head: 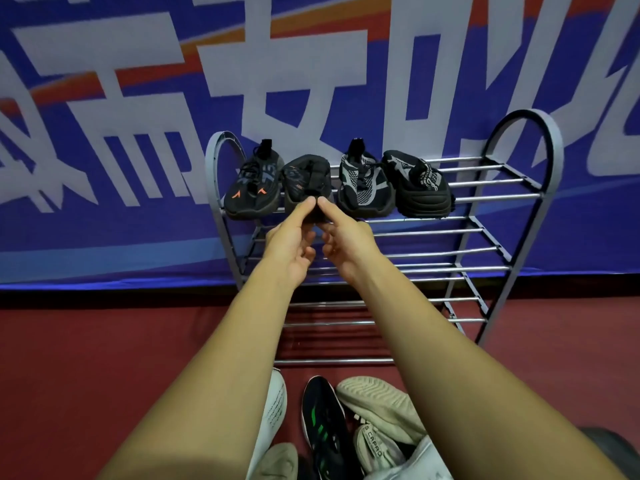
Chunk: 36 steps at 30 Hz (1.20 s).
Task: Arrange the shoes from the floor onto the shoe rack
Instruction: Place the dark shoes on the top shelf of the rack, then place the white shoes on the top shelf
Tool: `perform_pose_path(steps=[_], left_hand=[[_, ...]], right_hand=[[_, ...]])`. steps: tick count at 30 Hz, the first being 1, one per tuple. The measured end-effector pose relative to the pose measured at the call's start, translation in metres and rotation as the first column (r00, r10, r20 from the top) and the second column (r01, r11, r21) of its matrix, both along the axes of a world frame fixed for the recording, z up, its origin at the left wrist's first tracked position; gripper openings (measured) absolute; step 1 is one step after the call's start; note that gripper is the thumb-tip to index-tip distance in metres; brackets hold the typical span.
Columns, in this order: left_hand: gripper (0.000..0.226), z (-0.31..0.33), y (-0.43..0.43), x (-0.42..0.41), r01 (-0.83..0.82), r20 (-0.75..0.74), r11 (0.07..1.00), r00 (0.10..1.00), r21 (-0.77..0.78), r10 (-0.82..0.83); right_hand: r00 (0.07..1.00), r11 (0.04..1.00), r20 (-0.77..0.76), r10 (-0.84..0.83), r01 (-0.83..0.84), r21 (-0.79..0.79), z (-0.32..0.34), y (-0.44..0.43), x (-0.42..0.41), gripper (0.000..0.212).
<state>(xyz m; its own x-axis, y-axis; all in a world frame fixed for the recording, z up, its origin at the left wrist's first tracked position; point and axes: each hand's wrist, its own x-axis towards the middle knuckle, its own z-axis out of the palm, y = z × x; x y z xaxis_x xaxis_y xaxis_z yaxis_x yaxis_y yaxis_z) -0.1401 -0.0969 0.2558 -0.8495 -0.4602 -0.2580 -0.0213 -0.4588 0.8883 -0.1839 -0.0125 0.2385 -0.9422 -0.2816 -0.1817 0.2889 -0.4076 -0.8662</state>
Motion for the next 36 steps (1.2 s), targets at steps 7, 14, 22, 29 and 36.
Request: perform_pose_path(steps=[7,14,22,29,36], left_hand=[[0.015,-0.018,-0.007,0.017,0.178,0.102,0.964,0.982,-0.198,-0.161],[0.008,-0.083,-0.002,0.058,0.435,0.453,0.699,0.874,-0.568,-0.175],[0.013,-0.149,0.042,0.094,0.736,0.638,0.296,0.676,-0.609,-0.369],[0.019,-0.233,0.045,0.114,0.862,0.812,0.137,0.505,-0.487,-0.291],[0.047,-0.308,0.088,0.118,0.916,0.871,0.085,0.399,-0.392,-0.288]], right_hand=[[0.996,0.953,-0.065,0.058,-0.036,0.301,-0.004,0.035,0.013,0.028],[0.988,0.758,-0.055,0.142,-0.073,0.648,-0.056,0.098,0.042,0.016],[0.927,0.138,0.06,0.37,-0.119,0.983,-0.154,0.181,0.087,0.033],[0.819,-0.189,0.245,0.518,-0.17,0.967,-0.231,0.184,0.125,0.043],[0.764,-0.219,0.389,0.515,-0.321,0.921,-0.302,0.194,0.15,0.042]])
